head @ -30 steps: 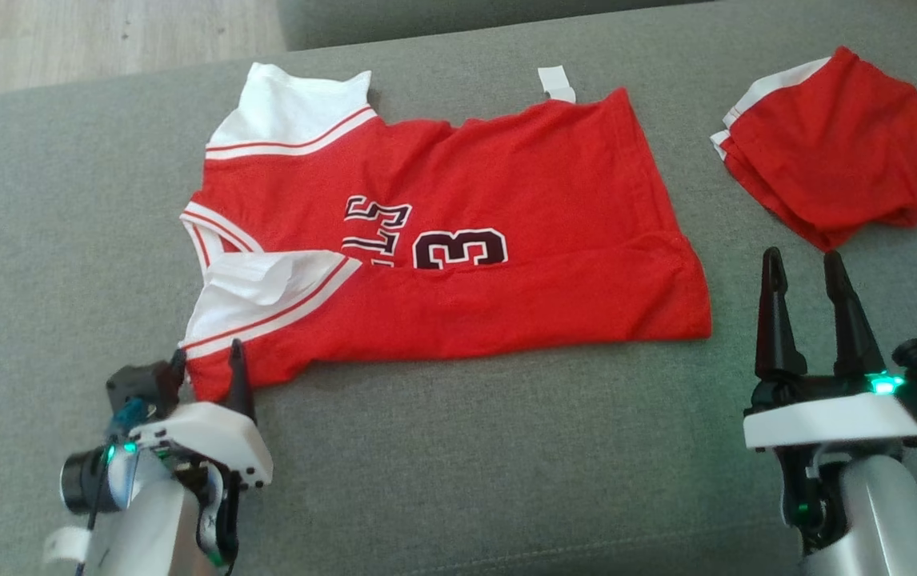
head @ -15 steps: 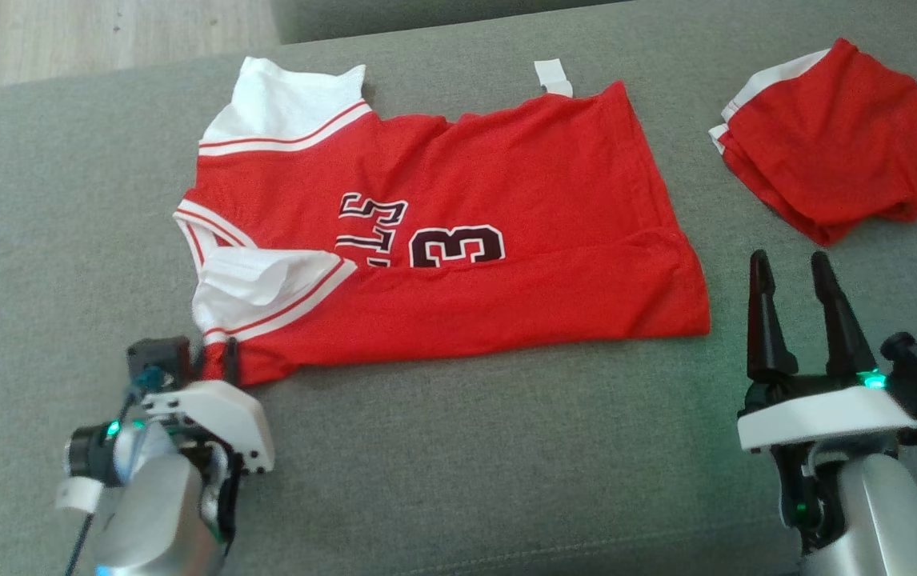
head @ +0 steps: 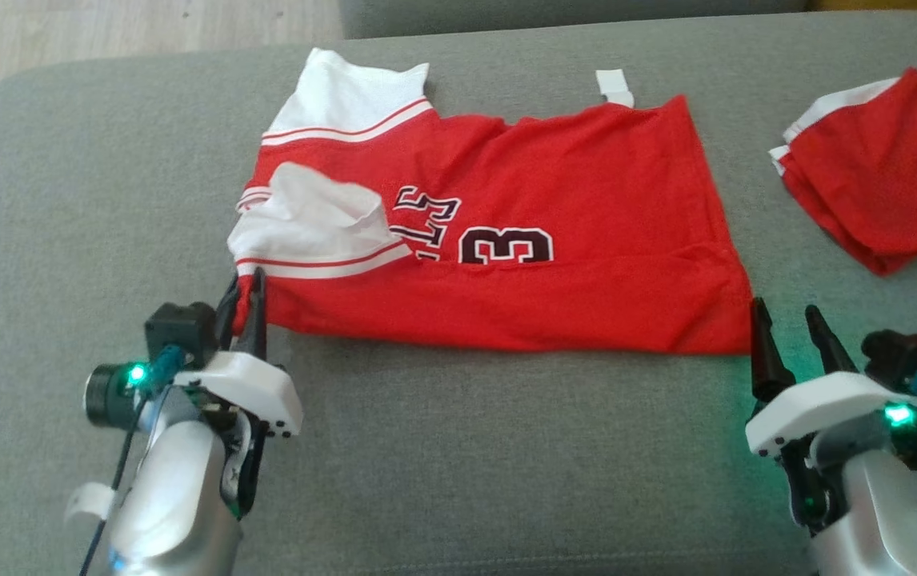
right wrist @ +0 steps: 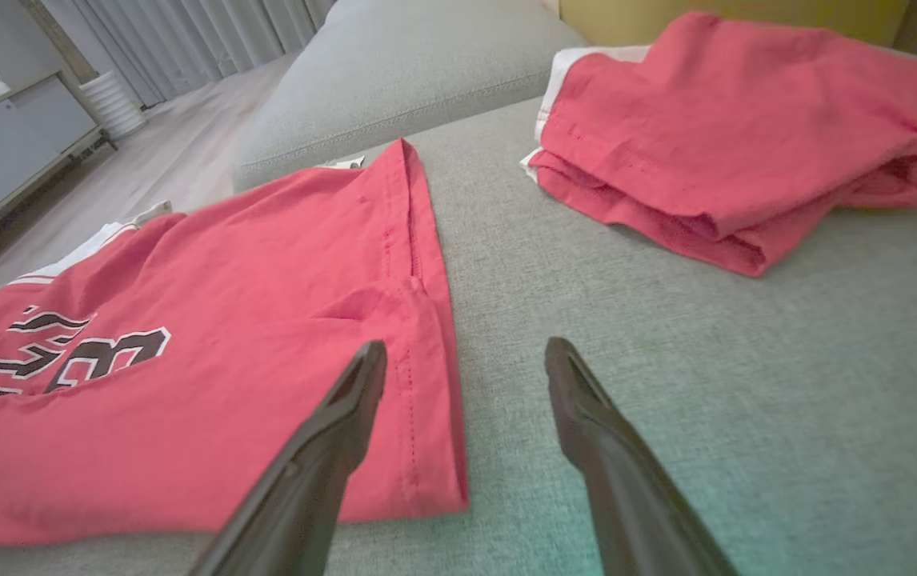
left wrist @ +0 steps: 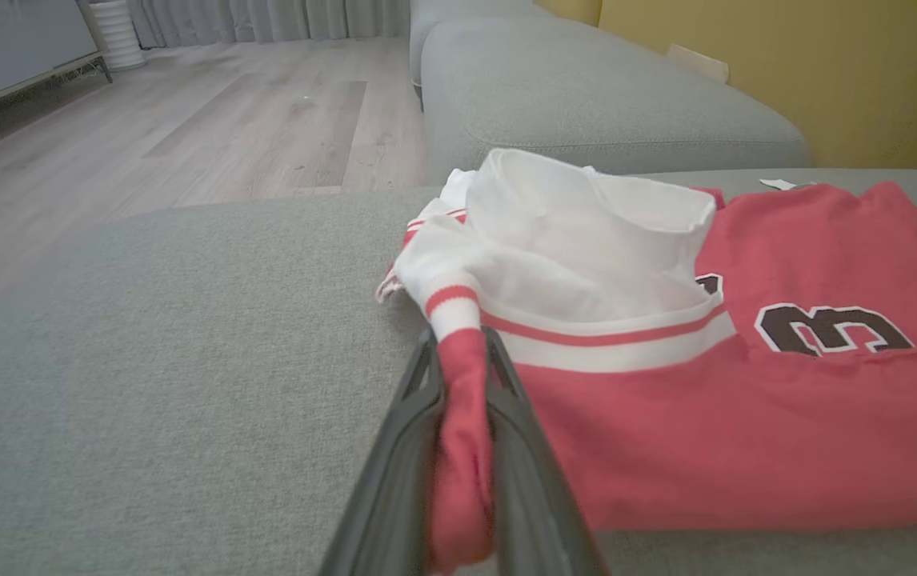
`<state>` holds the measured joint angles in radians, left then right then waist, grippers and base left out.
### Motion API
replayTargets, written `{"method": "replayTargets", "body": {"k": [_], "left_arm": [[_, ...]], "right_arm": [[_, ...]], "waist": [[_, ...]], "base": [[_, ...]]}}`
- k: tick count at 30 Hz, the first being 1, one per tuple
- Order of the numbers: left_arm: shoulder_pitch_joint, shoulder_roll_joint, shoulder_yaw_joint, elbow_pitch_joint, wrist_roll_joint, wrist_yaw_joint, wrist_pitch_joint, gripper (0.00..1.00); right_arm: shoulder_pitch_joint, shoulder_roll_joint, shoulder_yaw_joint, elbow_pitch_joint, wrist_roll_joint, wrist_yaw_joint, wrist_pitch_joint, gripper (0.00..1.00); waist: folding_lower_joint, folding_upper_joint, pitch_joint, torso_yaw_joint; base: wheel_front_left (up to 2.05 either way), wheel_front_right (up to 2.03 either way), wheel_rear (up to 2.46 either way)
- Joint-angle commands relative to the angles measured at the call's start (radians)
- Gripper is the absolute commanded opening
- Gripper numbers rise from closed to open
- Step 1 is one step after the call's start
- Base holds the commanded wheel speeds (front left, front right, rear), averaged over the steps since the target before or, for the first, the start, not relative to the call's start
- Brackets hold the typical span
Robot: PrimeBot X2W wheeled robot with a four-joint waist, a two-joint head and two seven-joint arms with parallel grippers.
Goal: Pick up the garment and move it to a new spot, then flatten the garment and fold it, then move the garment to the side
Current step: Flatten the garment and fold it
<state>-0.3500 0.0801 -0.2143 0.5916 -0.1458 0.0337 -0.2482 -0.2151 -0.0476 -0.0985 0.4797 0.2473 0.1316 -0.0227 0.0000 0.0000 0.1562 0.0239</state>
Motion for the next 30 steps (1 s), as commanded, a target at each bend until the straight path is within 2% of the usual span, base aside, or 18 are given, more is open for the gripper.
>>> {"method": "replayTargets", "body": {"k": [1,6,13,14,15,25,30], "left_arm": [[-0.019,0.023,0.027,-0.04,0.008,-0.005,-0.012,0.0],[-0.012,0.022,0.012,-0.064,0.011,-0.009,-0.013,0.0],[-0.01,0.028,0.005,-0.047,0.007,-0.002,-0.01,0.0],[-0.01,0.029,0.006,-0.044,0.006,-0.001,-0.01,0.0],[-0.011,0.031,0.007,-0.041,0.004,0.0,-0.008,0.0],[0.013,0.052,0.007,0.005,-0.01,0.003,0.006,0.0],[0.054,0.065,0.007,0.02,-0.022,0.0,0.013,0.0]], "right_arm": [[-0.041,-0.003,0.021,-0.011,0.007,-0.001,-0.002,1.0],[-0.085,-0.003,0.025,0.101,0.014,-0.001,0.025,1.0],[-0.12,-0.003,0.094,0.225,0.06,-0.001,0.063,1.0],[-0.124,-0.003,0.105,0.235,0.068,-0.001,0.064,0.45],[-0.129,-0.003,0.113,0.242,0.07,-0.001,0.06,0.0],[-0.14,-0.003,0.075,0.25,-0.004,-0.001,-0.027,0.0],[-0.103,-0.003,0.04,0.215,-0.046,-0.001,-0.025,0.0]], "waist": [[0.0,0.0,0.006,0.009],[0.0,0.0,0.021,0.024],[0.0,0.0,0.032,0.024],[0.0,0.0,0.032,0.022],[0.0,0.0,0.031,0.021],[0.0,0.0,-0.016,0.002],[0.0,0.0,-0.065,-0.005]], "base": [[0.0,0.0,0.0],[0.0,0.0,0.0],[0.0,0.0,0.0],[0.0,0.0,0.0],[0.0,0.0,0.0],[0.0,0.0,0.0],[0.0,0.0,0.0]]}}
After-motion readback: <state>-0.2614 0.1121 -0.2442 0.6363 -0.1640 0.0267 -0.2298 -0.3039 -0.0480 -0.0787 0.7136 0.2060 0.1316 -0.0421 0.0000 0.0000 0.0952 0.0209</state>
